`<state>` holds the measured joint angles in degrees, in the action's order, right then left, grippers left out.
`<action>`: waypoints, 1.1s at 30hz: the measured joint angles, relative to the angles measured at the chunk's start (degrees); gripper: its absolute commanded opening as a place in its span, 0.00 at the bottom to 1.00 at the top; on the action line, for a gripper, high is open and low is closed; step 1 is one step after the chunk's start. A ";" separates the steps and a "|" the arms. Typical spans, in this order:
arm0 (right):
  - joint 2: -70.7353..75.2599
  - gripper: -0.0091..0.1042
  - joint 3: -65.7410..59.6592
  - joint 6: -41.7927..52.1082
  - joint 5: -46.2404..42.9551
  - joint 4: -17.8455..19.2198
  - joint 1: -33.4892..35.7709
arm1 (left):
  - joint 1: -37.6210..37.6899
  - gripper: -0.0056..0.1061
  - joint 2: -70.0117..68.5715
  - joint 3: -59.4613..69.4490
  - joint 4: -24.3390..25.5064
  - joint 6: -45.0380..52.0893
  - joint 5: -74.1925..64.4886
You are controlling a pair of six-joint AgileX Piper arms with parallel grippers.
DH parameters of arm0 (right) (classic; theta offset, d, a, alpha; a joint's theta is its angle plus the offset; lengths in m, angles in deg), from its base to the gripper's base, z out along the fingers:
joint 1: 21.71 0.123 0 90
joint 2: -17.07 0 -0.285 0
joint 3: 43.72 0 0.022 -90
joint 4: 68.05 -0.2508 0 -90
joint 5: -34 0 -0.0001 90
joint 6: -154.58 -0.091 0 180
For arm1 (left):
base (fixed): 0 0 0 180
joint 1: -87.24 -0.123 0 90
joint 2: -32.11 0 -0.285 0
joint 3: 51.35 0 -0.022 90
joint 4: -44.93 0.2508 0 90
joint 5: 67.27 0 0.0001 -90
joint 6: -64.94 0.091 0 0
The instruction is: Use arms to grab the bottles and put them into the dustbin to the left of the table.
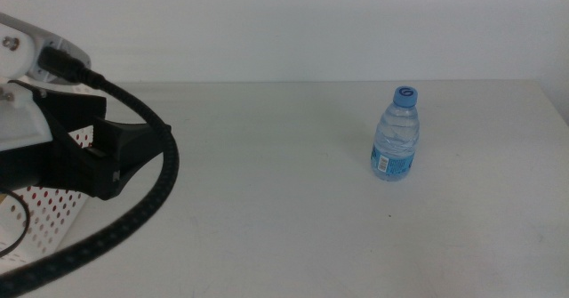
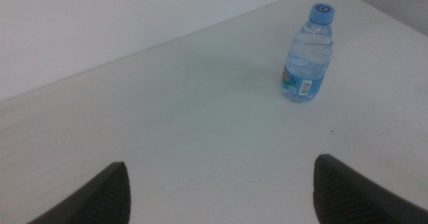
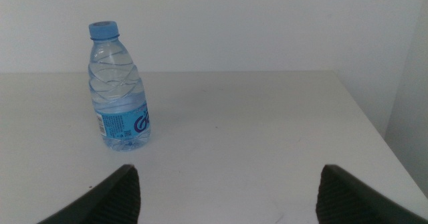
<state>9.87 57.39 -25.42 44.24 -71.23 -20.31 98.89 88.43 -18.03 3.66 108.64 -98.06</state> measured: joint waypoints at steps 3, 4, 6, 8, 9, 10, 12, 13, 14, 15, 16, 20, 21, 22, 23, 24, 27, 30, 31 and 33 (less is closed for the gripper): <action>0.00 0.72 0.00 0.00 0.00 0.00 0.00 | 0.00 0.86 0.34 -0.05 -0.18 0.00 0.15; 0.00 0.72 0.00 0.00 0.00 0.00 0.00 | 0.00 0.86 0.70 -0.12 -0.18 0.00 0.17; 0.00 0.72 0.00 0.00 0.00 0.00 0.00 | 0.00 0.86 1.46 -0.12 0.37 -0.07 0.17; 0.00 0.72 0.00 0.00 0.05 0.00 0.00 | 0.13 0.86 1.92 -0.12 2.16 -1.18 -0.65; 0.00 0.72 0.00 0.00 0.05 0.00 0.00 | 0.46 0.86 1.99 -0.12 3.72 -2.60 -1.23; 0.00 0.72 0.00 0.00 0.05 0.00 0.00 | 1.27 0.86 2.00 -0.12 5.71 -4.50 -1.85; 0.00 0.72 0.00 0.00 0.05 0.00 0.00 | 4.24 0.86 2.00 -0.12 10.17 -9.00 -2.06; 0.00 0.72 0.00 0.00 0.05 0.00 0.00 | 6.33 0.86 2.00 -0.12 12.99 -12.09 -1.63; 0.00 0.72 0.00 0.00 0.05 0.00 0.00 | 8.23 0.86 2.00 0.08 16.17 -14.79 -0.90; 0.00 0.72 0.00 0.00 0.05 0.00 0.00 | 10.81 0.86 2.00 0.50 19.53 -18.39 0.52; 0.00 0.72 0.00 0.00 0.05 0.00 0.00 | 13.51 0.86 2.00 1.21 22.96 -22.17 2.63; 0.00 0.72 0.00 0.00 0.05 0.00 0.00 | 22.67 0.86 2.00 5.84 32.30 -34.32 14.81; 0.00 0.72 0.00 0.00 0.05 0.00 0.00 | 24.23 0.86 2.00 7.27 33.42 -36.09 18.29; 0.00 0.72 0.00 0.00 0.05 0.00 0.00 | 25.34 0.86 2.00 8.60 34.04 -37.16 21.48; 0.00 0.72 0.00 0.00 0.05 0.00 0.00 | 26.08 0.86 2.00 9.79 34.48 -37.86 24.23; 0.00 0.72 0.00 0.00 0.05 0.00 0.00 | 26.46 0.86 2.00 10.94 34.73 -38.21 26.19; 0.00 0.72 0.00 0.00 0.05 0.00 0.00 | 26.93 0.86 1.22 13.91 34.94 -38.78 30.79; 0.00 0.72 0.00 0.00 0.05 0.00 0.00 | 26.93 0.86 -1.21 16.86 34.86 -39.66 31.59; 0.00 0.72 0.00 0.00 0.05 0.00 0.00 | 26.93 0.86 -2.30 17.88 34.69 -39.91 31.66; 0.00 0.72 0.00 0.00 0.05 0.00 0.00 | 26.93 0.86 -4.33 19.55 34.50 -40.16 31.66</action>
<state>9.87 57.39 -25.42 44.29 -71.23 -20.31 125.82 84.10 1.51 38.15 68.47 -66.41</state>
